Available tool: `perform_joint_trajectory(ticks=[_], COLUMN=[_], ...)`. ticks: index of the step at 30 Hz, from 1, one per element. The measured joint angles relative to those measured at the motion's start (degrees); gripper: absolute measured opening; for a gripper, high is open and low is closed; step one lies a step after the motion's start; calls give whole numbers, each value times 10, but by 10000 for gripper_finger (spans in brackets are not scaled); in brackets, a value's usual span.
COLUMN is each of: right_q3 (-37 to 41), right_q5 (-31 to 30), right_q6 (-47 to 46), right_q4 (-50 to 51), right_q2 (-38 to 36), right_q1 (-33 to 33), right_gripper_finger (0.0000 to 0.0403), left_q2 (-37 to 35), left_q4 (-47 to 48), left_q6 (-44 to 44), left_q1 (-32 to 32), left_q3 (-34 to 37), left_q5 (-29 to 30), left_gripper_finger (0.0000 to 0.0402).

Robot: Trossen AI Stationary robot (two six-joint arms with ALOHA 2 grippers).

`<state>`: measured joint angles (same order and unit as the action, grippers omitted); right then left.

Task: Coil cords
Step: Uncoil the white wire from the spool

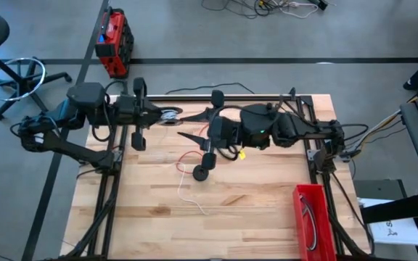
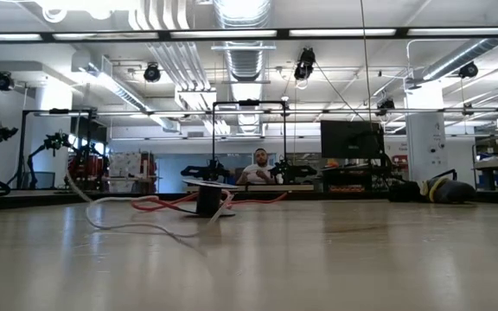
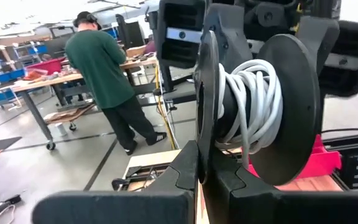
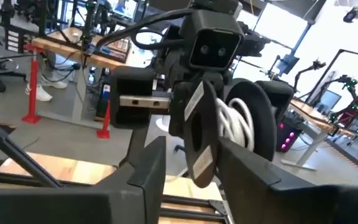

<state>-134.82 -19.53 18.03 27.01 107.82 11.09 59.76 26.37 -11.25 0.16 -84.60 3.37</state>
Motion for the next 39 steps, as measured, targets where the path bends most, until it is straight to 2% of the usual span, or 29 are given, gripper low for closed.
perform_joint_trajectory(ticks=[7,13,15,39], right_q3=[0,0,0,0], right_q5=[0,-2,-1,-16], right_q6=[0,0,-2,-118], right_q4=[-3,-4,-3,43], right_q2=[5,10,10,10], right_q1=[-2,-6,-7,-28], right_gripper_finger=[99,20,7,2], left_q2=[11,11,10,-11], left_q4=[-3,-4,-5,-5], left_q6=[0,0,0,0], left_q1=[0,0,0,1], left_q3=[0,0,0,0], left_q5=[-14,-16,-16,-25], left_gripper_finger=[0,0,0,0])
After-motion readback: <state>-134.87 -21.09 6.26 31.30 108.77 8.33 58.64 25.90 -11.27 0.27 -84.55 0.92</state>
